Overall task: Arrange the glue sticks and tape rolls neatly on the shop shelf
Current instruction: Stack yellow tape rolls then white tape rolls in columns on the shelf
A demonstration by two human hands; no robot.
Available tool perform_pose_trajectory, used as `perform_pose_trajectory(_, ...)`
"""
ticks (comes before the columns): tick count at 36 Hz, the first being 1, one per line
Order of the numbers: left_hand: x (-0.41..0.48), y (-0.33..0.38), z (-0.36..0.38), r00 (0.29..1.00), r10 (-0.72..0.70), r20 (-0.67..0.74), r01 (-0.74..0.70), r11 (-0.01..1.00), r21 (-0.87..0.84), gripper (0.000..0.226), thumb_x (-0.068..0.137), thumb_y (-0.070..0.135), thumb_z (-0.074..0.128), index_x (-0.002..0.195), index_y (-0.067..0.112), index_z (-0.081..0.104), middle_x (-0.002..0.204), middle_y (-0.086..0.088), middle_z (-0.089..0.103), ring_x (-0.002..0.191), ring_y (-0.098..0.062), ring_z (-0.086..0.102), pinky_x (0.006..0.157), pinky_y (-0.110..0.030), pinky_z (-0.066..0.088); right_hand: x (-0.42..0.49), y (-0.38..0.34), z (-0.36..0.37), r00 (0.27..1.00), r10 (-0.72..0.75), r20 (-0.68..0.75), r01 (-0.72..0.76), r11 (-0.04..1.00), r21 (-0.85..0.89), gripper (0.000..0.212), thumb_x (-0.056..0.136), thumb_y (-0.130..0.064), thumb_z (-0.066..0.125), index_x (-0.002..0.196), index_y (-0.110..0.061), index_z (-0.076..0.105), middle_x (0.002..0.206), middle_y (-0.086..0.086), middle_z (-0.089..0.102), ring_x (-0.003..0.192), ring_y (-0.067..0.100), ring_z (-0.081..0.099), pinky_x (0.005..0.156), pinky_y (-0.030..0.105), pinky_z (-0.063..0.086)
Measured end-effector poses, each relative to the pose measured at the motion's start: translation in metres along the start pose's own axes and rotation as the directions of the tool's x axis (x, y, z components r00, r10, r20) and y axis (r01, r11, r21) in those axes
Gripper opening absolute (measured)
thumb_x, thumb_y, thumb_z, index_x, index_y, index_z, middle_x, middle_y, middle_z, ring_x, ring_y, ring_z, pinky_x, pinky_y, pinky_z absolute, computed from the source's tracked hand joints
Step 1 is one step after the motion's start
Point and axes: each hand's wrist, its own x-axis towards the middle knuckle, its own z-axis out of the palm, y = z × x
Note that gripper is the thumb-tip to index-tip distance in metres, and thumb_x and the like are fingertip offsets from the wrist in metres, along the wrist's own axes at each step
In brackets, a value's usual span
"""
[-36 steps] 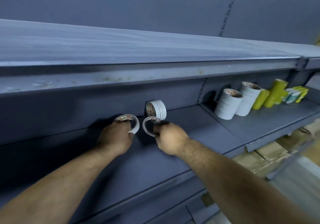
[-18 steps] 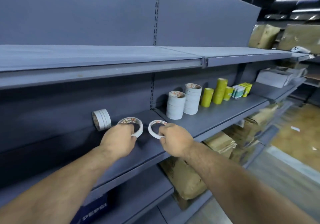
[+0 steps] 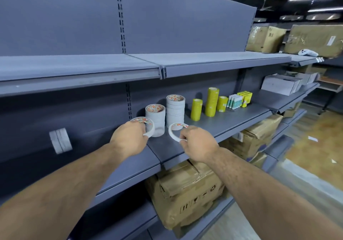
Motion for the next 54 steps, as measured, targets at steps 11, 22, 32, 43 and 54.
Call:
perform_pose_trajectory(11, 0.104, 0.024, 0.009, 0.999, 0.024, -0.033, -0.025, 0.999, -0.034, 0.021, 0.09, 0.033, 0.056, 0.104, 0.02, 0.066, 0.108, -0.009, 0.067, 0.091, -0.03, 0.061, 0.079, -0.032, 0.053, 0.08, 0.054, -0.017, 0.996, -0.01, -0.084, 0.005, 0.998, -0.063, 0.016, 0.096, -0.03, 0.054, 0.103, -0.018, 0.062, 0.112, 0.004, 0.06, 0.103, 0.026, 0.058, 0.072, 0.032, 0.044)
perform_pose_trajectory(22, 0.164, 0.047, 0.034, 0.993, -0.111, -0.033, 0.113, 0.992, 0.048, 0.029, 0.095, 0.035, 0.054, 0.117, 0.022, 0.067, 0.126, -0.005, 0.063, 0.11, -0.029, 0.06, 0.082, -0.031, 0.048, 0.16, 0.099, -0.02, 0.993, -0.072, -0.097, 0.063, 0.994, -0.092, 0.026, 0.093, -0.033, 0.05, 0.112, -0.024, 0.066, 0.111, 0.006, 0.065, 0.099, 0.033, 0.064, 0.075, 0.034, 0.052)
perform_pose_trajectory(32, 0.189, 0.053, 0.051, 0.97, -0.239, -0.035, 0.241, 0.969, 0.052, 0.016, 0.088, 0.031, 0.054, 0.092, 0.022, 0.067, 0.108, -0.005, 0.068, 0.095, -0.028, 0.064, 0.072, -0.028, 0.045, 0.204, 0.121, -0.019, 0.984, -0.171, 0.052, 0.176, 0.978, -0.108, 0.02, 0.092, -0.027, 0.052, 0.105, -0.025, 0.067, 0.103, 0.004, 0.067, 0.085, 0.029, 0.061, 0.065, 0.029, 0.046)
perform_pose_trajectory(43, 0.196, 0.057, 0.056, 0.97, -0.236, -0.056, 0.237, 0.971, 0.015, 0.021, 0.089, 0.022, 0.054, 0.103, 0.017, 0.069, 0.111, -0.006, 0.069, 0.098, -0.026, 0.065, 0.076, -0.027, 0.049, 0.223, 0.126, -0.018, 0.972, -0.218, 0.092, 0.226, 0.97, -0.09, 0.015, 0.089, -0.017, 0.054, 0.092, -0.025, 0.067, 0.087, -0.002, 0.06, 0.078, 0.024, 0.057, 0.063, 0.027, 0.043)
perform_pose_trajectory(54, 0.202, 0.052, 0.066, 0.978, -0.202, -0.045, 0.202, 0.979, -0.013, 0.01, 0.085, 0.021, 0.056, 0.089, 0.019, 0.065, 0.104, -0.005, 0.071, 0.095, -0.026, 0.065, 0.07, -0.025, 0.043, 0.232, 0.123, -0.009, 0.968, -0.227, 0.102, 0.231, 0.973, -0.024, 0.01, 0.091, -0.023, 0.057, 0.087, -0.026, 0.065, 0.094, 0.0, 0.066, 0.085, 0.024, 0.063, 0.069, 0.03, 0.052)
